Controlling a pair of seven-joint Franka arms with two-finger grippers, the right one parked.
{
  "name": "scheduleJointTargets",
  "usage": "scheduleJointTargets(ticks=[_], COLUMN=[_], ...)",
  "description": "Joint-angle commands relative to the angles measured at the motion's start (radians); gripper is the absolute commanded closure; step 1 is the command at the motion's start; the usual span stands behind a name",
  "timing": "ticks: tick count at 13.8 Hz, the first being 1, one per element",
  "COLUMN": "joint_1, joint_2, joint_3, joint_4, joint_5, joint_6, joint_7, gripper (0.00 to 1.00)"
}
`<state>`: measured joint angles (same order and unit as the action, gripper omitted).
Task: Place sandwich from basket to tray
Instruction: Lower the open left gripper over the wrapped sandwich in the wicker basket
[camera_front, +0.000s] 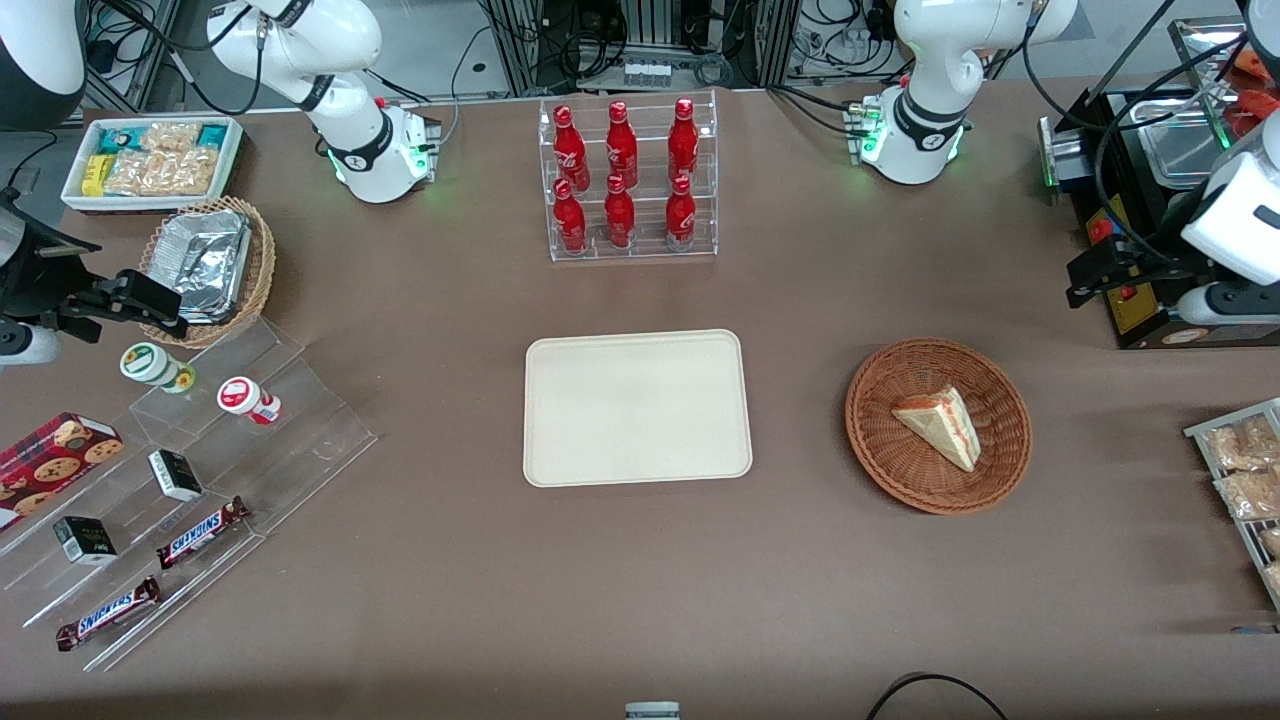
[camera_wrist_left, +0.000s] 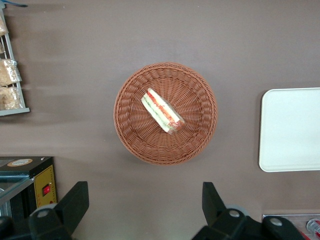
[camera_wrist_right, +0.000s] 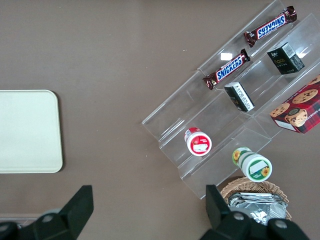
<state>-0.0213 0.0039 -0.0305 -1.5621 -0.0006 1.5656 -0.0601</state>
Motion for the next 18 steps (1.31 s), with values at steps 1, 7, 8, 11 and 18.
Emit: scheduleJointTargets(ticks=[1, 7, 8, 11, 18], joint_1=[0.004, 0.0, 0.0, -0.003, -0.005], joint_2=[0.008, 0.019, 0.016, 0.016, 0.03], joint_3=[-0.005, -0.003, -0.003, -0.005, -0.052], joint_4=[0.022, -0.082, -0.132, -0.275, -0.626], joint_5=[-0.009, 0.004, 0.005, 0.005, 0.005], joint_6=[-0.027, 0.084, 0.14, 0.311, 0.857], joint_7=[-0.009, -0.014, -0.024, -0.088, -0.493], gripper=[0.0, 0.0, 0.0, 0.0, 0.0])
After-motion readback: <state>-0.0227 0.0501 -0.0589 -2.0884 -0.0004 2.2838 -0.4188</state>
